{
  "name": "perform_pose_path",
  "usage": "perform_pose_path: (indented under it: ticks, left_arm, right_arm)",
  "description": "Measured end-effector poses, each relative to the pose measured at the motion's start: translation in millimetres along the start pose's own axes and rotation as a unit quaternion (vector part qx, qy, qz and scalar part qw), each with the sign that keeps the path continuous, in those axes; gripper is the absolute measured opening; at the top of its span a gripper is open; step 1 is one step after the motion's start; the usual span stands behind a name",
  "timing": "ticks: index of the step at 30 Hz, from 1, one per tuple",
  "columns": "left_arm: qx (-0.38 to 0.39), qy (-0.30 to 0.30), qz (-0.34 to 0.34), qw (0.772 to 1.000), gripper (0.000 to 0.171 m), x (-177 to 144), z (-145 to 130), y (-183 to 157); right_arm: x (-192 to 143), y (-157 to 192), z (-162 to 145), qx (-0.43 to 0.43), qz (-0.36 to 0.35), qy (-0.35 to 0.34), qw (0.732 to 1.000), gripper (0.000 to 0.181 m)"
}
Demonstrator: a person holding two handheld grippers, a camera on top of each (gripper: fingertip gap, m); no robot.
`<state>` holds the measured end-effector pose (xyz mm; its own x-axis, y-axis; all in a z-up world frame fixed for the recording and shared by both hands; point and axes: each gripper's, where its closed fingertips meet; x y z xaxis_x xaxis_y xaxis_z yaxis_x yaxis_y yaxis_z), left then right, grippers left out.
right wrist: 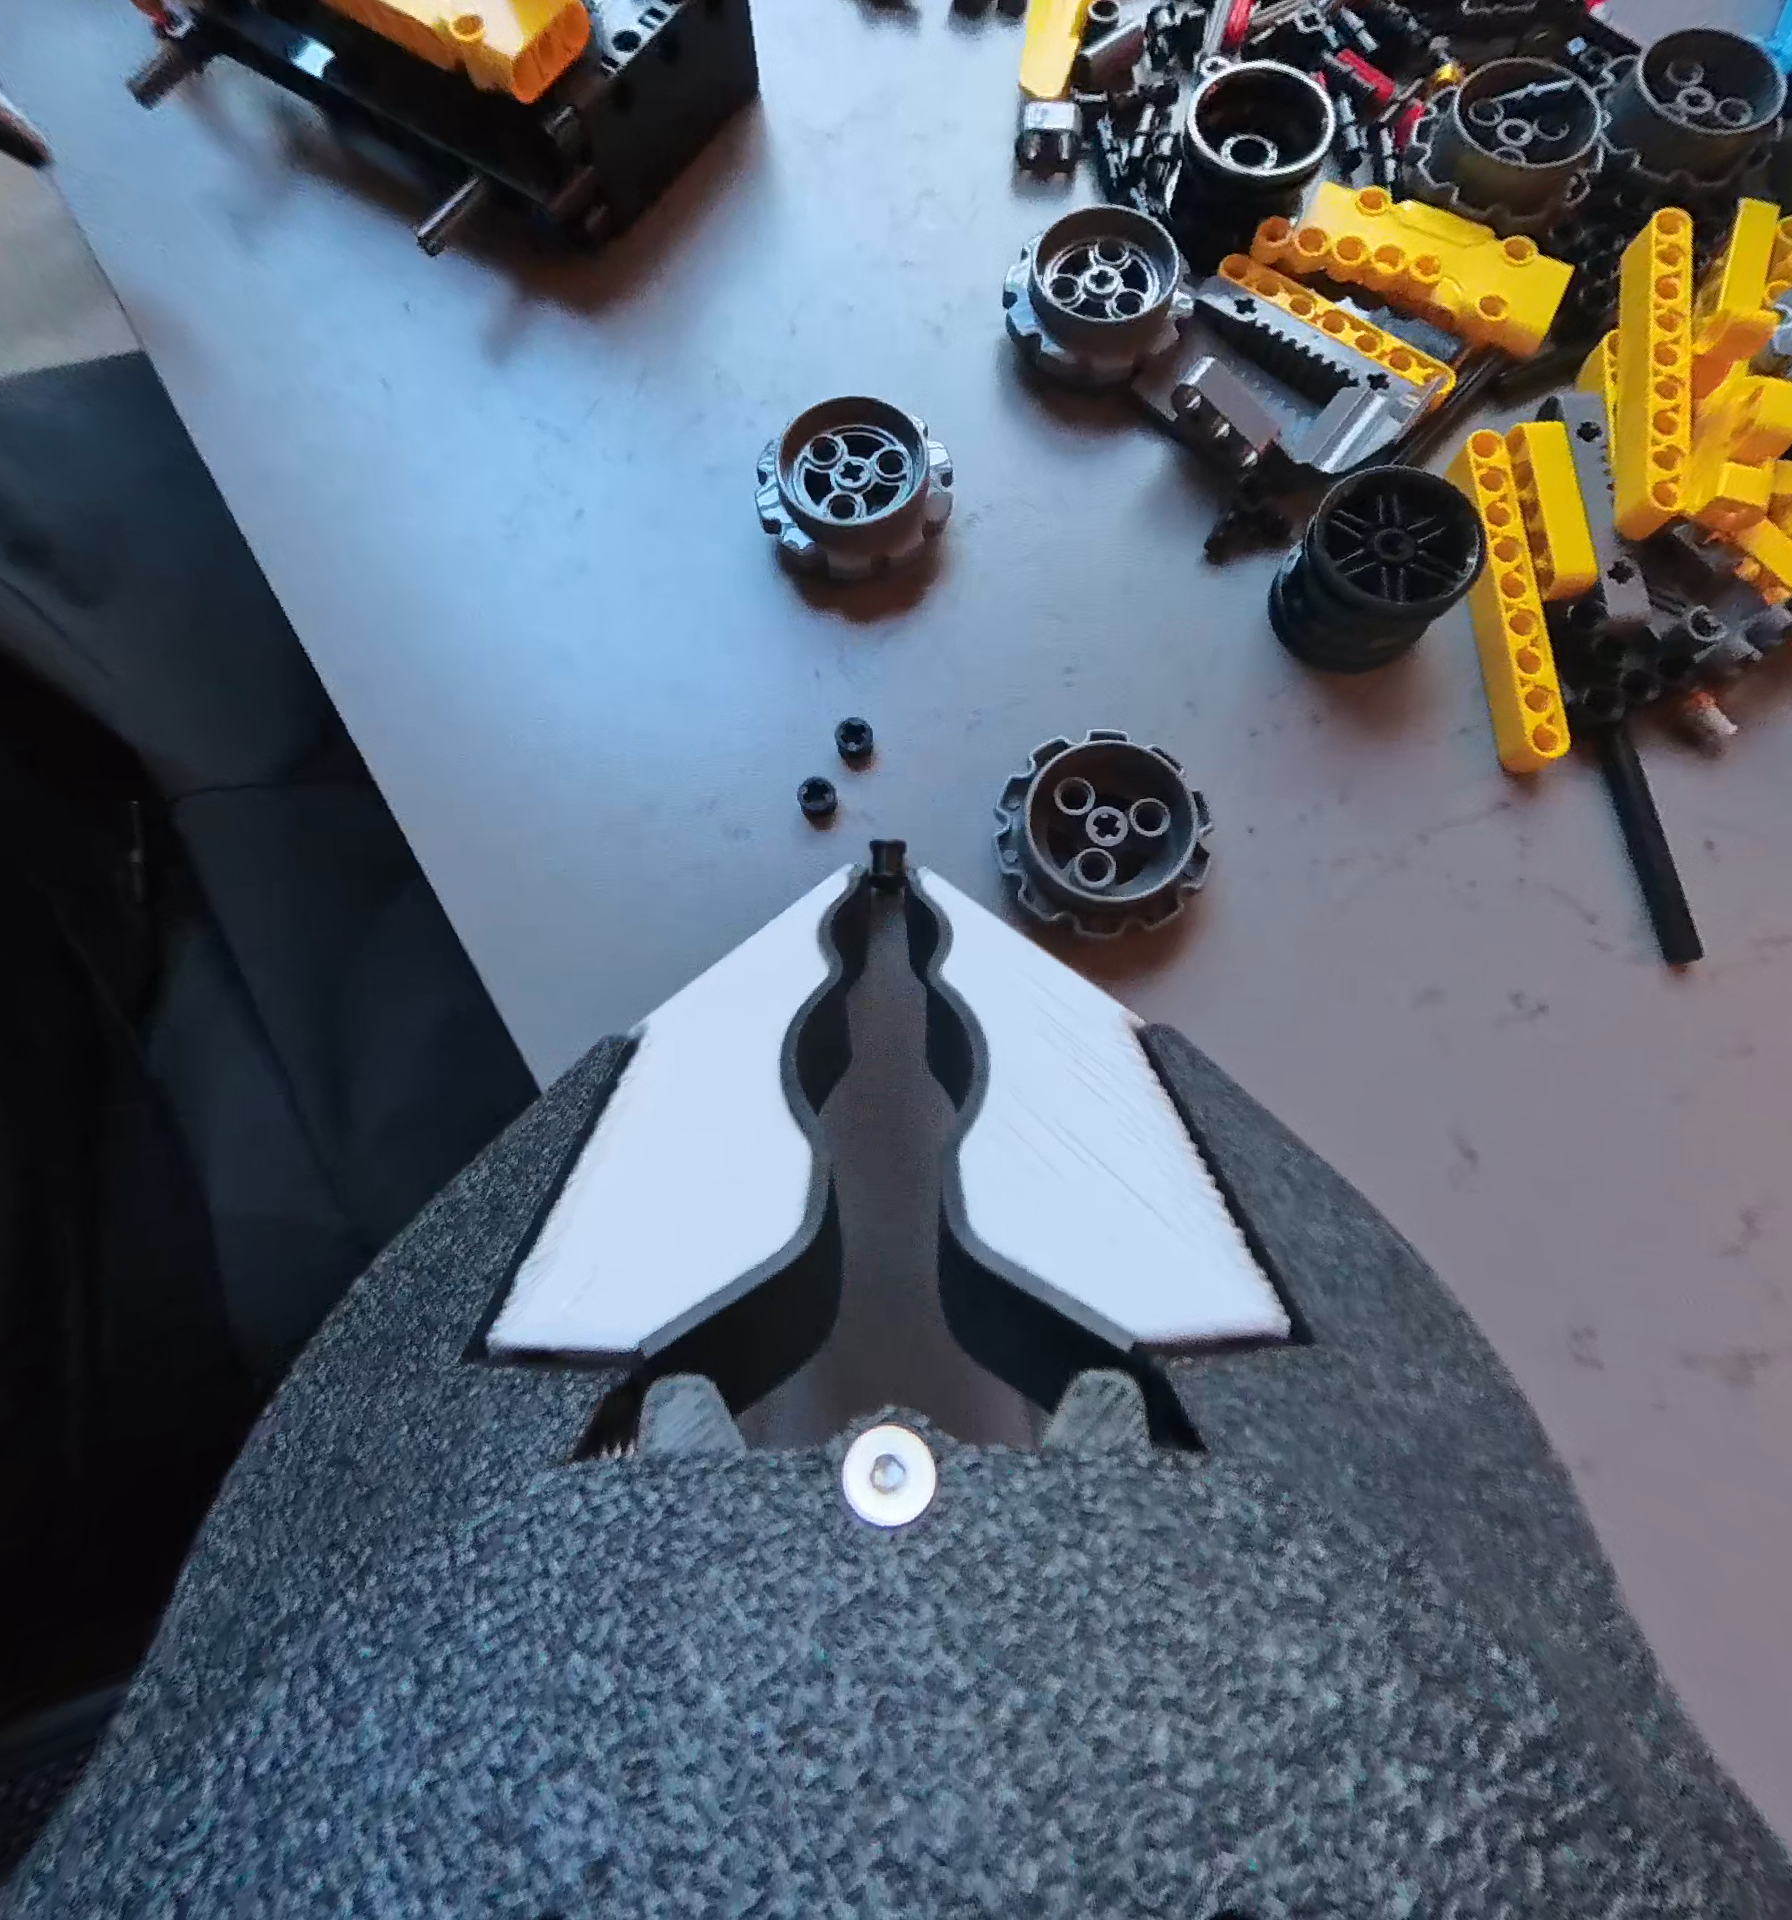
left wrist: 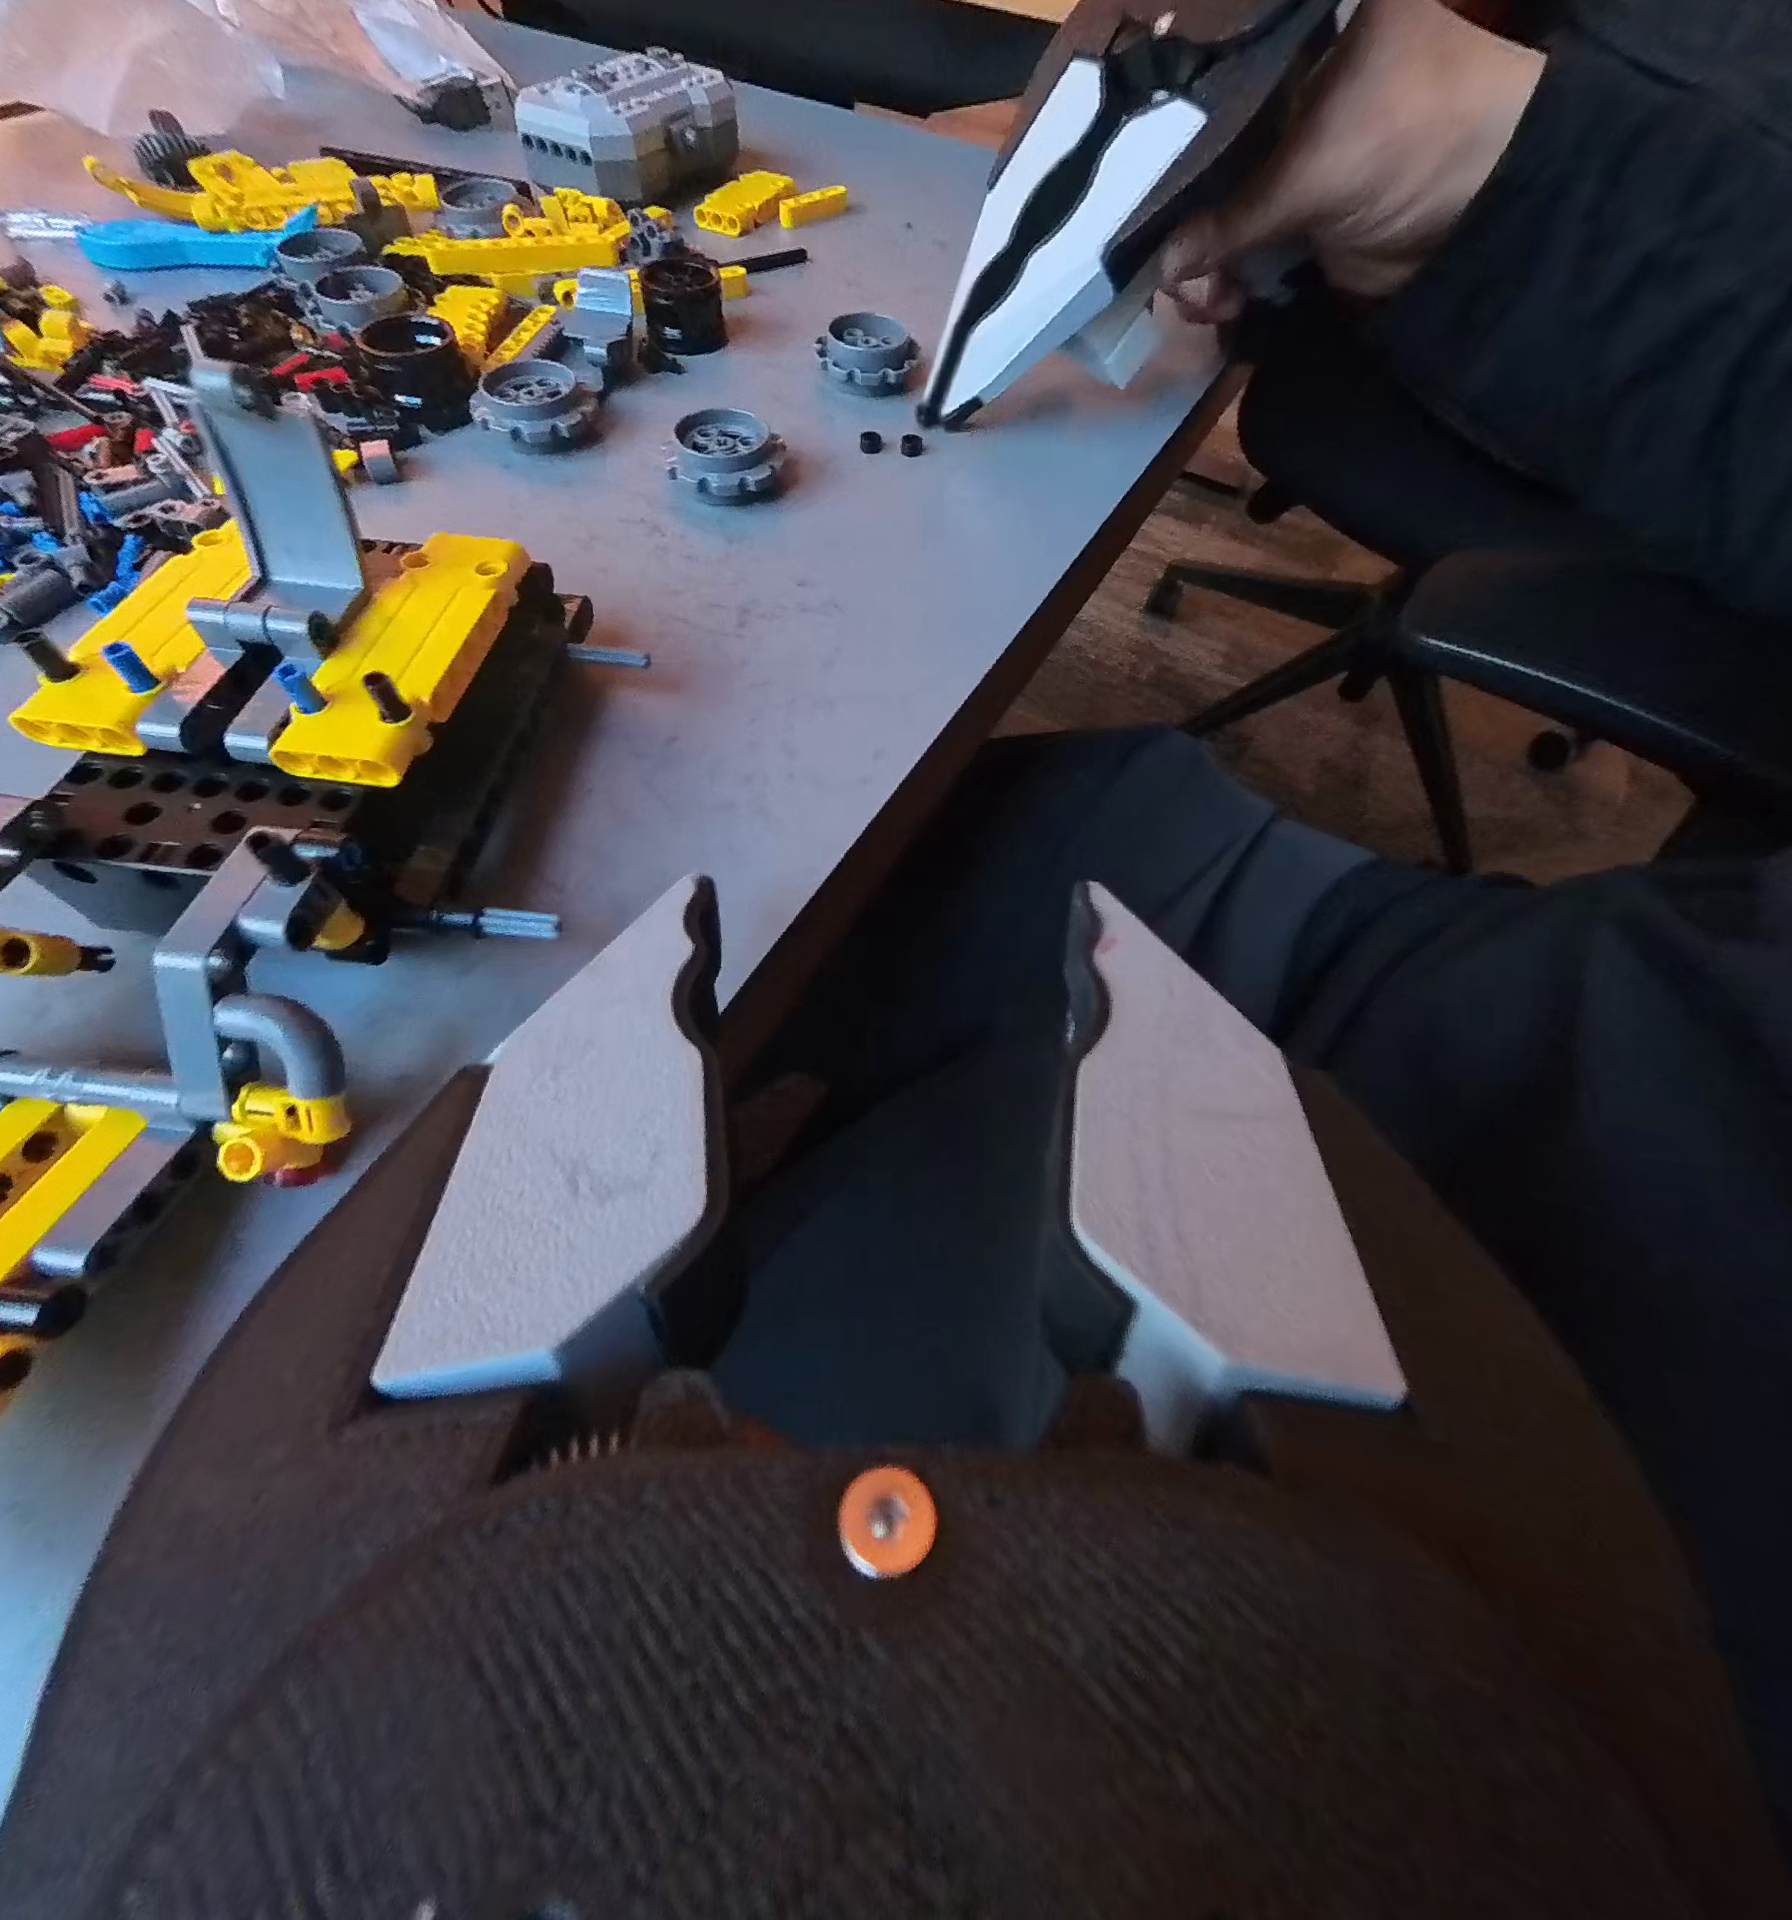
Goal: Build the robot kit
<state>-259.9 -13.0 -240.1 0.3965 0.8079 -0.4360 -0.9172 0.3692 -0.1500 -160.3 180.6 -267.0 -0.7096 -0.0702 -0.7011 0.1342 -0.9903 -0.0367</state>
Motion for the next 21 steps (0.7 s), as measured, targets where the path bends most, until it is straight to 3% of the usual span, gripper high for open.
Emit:
perform_pose_path:
  ticks: [4, 8, 11, 15, 21]
  left_arm:
    - [-0.013, -0.008, 0.012, 1.000, 0.064, -10.8, -1.1, 6.2]
    - [-0.027, -0.010, 0.022, 0.999, 0.064, -17.1, -6.1, 12.9]
    - [-0.030, -0.013, 0.021, 0.999, 0.064, -17.6, -4.1, 13.8]
    - [-0.025, -0.017, 0.017, 0.999, 0.064, -18.0, -1.3, 10.6]
    - [-0.026, -0.014, 0.019, 0.999, 0.064, -19.1, -9.6, 13.5]
  right_arm:
    - [-0.5, 4.1, 11.1, -0.002, -0.010, -0.013, 1.000, 0.006]
    - [7.9, 49.0, 64.9, -0.031, 0.043, -0.085, 0.995, 0.006]
    - [37.9, 75.7, 83.5, -0.072, 0.059, -0.066, 0.993, 0.006]
    - [74.3, 88.7, 85.2, -0.125, 0.057, -0.013, 0.990, 0.006]
    - [81.0, 89.5, 89.0, -0.143, 0.060, -0.009, 0.988, 0.011]
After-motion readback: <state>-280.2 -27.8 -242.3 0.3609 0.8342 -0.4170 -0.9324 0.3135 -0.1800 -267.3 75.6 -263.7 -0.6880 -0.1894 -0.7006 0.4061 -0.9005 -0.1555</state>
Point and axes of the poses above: each gripper's, where its closed fingertips meet, x out along the fingers, z out of its top, y = z × x across the jaws, and after that the axes turned 6 degrees about -x, right-handed
